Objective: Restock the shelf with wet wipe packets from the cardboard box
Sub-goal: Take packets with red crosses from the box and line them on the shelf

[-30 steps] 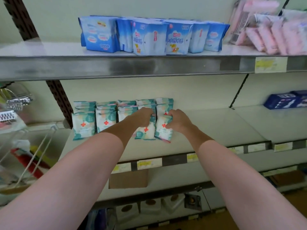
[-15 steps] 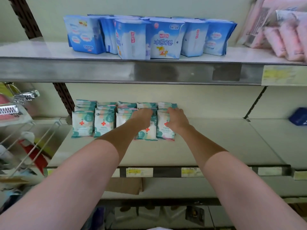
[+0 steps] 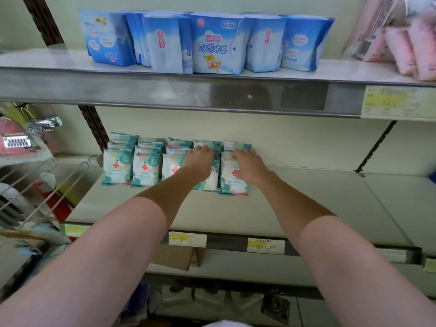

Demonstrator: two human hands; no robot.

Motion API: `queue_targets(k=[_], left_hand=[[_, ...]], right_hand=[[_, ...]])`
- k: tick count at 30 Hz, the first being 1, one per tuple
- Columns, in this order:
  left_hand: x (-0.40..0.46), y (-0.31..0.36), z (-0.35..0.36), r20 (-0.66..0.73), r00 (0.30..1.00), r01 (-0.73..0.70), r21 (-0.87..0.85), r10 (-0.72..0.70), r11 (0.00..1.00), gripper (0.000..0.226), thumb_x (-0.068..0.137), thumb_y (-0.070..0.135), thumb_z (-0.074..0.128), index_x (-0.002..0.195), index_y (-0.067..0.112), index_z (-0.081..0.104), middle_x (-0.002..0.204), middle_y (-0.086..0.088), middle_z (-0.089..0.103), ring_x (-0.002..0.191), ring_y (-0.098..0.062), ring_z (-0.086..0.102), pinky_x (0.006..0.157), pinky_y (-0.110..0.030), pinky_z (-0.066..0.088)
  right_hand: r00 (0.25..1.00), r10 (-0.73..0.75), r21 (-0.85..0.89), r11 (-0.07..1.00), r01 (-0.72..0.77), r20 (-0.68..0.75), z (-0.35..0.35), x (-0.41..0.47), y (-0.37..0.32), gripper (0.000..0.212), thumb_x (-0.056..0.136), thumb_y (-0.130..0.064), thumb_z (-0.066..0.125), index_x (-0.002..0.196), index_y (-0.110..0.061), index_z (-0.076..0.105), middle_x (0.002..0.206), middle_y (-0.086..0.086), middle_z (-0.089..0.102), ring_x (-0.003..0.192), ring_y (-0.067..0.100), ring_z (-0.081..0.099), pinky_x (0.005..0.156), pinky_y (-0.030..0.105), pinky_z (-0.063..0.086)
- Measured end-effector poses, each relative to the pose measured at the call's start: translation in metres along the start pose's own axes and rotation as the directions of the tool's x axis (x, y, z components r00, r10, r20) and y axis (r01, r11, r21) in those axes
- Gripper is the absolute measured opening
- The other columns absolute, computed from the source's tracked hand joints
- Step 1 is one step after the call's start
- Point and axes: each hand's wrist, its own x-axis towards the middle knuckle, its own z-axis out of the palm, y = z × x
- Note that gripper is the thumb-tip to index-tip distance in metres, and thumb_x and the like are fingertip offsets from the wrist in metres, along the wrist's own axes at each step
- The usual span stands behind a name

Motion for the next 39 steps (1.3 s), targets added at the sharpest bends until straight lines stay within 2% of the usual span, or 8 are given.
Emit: queue_targets(k=[7, 12, 20, 24, 28, 33, 35, 39], left_hand=[[0.001, -0.003, -0.005, 0.022, 1.000, -0.003, -0.030, 0.004, 1.000, 0.044, 0.086, 0.007, 0.065, 0.128, 0.011, 0.052, 0.120, -0.009, 0.055, 0.115, -0.027, 0.049, 0.100, -0.041, 0.043], [0.001, -0.002, -0.013, 0.056, 0.997, 0.052, -0.115, -0.045, 0.992, 0.031, 0.088, 0.005, 0.063, 0.119, 0.012, 0.059, 0.104, -0.006, 0.062, 0.088, -0.020, 0.053, 0.078, -0.032, 0.047], [-0.005, -0.010, -0.026, 0.194, 0.981, 0.066, -0.279, -0.011, 0.958, 0.046, 0.084, -0.003, 0.058, 0.122, 0.021, 0.053, 0.108, -0.008, 0.062, 0.085, -0.024, 0.060, 0.062, -0.030, 0.047], [-0.006, -0.013, -0.033, 0.239, 0.969, -0.004, -0.247, 0.065, 0.969, 0.063, 0.083, -0.008, 0.055, 0.142, 0.014, 0.047, 0.133, -0.011, 0.056, 0.112, -0.028, 0.058, 0.082, -0.030, 0.051], [-0.010, -0.012, -0.040, 0.271, 0.958, -0.028, -0.226, 0.091, 0.974, 0.065, 0.083, -0.005, 0.060, 0.144, 0.010, 0.044, 0.144, -0.011, 0.046, 0.126, -0.029, 0.049, 0.098, -0.032, 0.047], [-0.018, -0.014, -0.048, 0.284, 0.956, 0.004, -0.240, 0.067, 0.971, 0.039, 0.077, -0.003, 0.071, 0.110, 0.008, 0.055, 0.109, -0.008, 0.054, 0.091, -0.022, 0.053, 0.064, -0.027, 0.046], [-0.021, -0.016, -0.048, 0.286, 0.957, 0.023, -0.243, 0.049, 0.970, 0.037, 0.075, -0.001, 0.073, 0.103, 0.010, 0.052, 0.104, -0.007, 0.055, 0.088, -0.023, 0.055, 0.064, -0.029, 0.046], [-0.026, -0.016, -0.046, 0.262, 0.965, 0.052, -0.234, 0.011, 0.971, 0.039, 0.075, 0.006, 0.069, 0.113, 0.010, 0.062, 0.109, -0.005, 0.061, 0.095, -0.024, 0.060, 0.075, -0.031, 0.053]], right_hand=[[0.996, 0.052, 0.034, 0.998, -0.050, -0.067, 0.008, -0.002, -0.002, 0.049, 0.087, -0.021, 0.070, 0.130, -0.015, 0.048, 0.134, 0.008, 0.050, 0.123, 0.029, 0.043, 0.104, 0.041, 0.040], [0.991, 0.073, -0.014, 0.997, -0.075, -0.108, 0.005, -0.004, -0.005, 0.051, 0.083, -0.022, 0.073, 0.128, -0.019, 0.048, 0.132, 0.007, 0.047, 0.122, 0.029, 0.040, 0.103, 0.040, 0.037], [0.993, 0.017, -0.039, 0.999, -0.022, -0.113, 0.004, -0.007, -0.020, 0.044, 0.083, -0.018, 0.066, 0.125, -0.021, 0.053, 0.129, 0.007, 0.047, 0.124, 0.030, 0.037, 0.102, 0.040, 0.034], [0.993, -0.013, -0.025, 1.000, 0.010, -0.121, 0.003, -0.009, -0.028, 0.041, 0.085, -0.017, 0.067, 0.124, -0.020, 0.055, 0.130, 0.007, 0.048, 0.123, 0.029, 0.040, 0.102, 0.039, 0.035], [0.993, -0.016, 0.013, 1.000, 0.017, -0.118, 0.005, -0.014, -0.029, 0.043, 0.084, -0.011, 0.069, 0.125, -0.015, 0.055, 0.129, 0.010, 0.045, 0.121, 0.029, 0.040, 0.099, 0.035, 0.040], [0.996, -0.001, 0.016, 1.000, 0.002, -0.091, 0.008, -0.021, -0.033, 0.043, 0.084, -0.013, 0.069, 0.125, -0.014, 0.056, 0.129, 0.011, 0.045, 0.124, 0.029, 0.038, 0.099, 0.036, 0.042], [0.997, 0.004, 0.015, 1.000, -0.003, -0.076, 0.009, -0.023, -0.034, 0.042, 0.084, -0.014, 0.068, 0.124, -0.014, 0.055, 0.129, 0.011, 0.046, 0.125, 0.030, 0.038, 0.099, 0.037, 0.043], [0.999, 0.012, -0.008, 1.000, -0.012, -0.049, 0.010, -0.027, -0.039, 0.043, 0.086, -0.014, 0.065, 0.127, -0.012, 0.053, 0.128, 0.013, 0.047, 0.123, 0.032, 0.040, 0.099, 0.039, 0.043]])
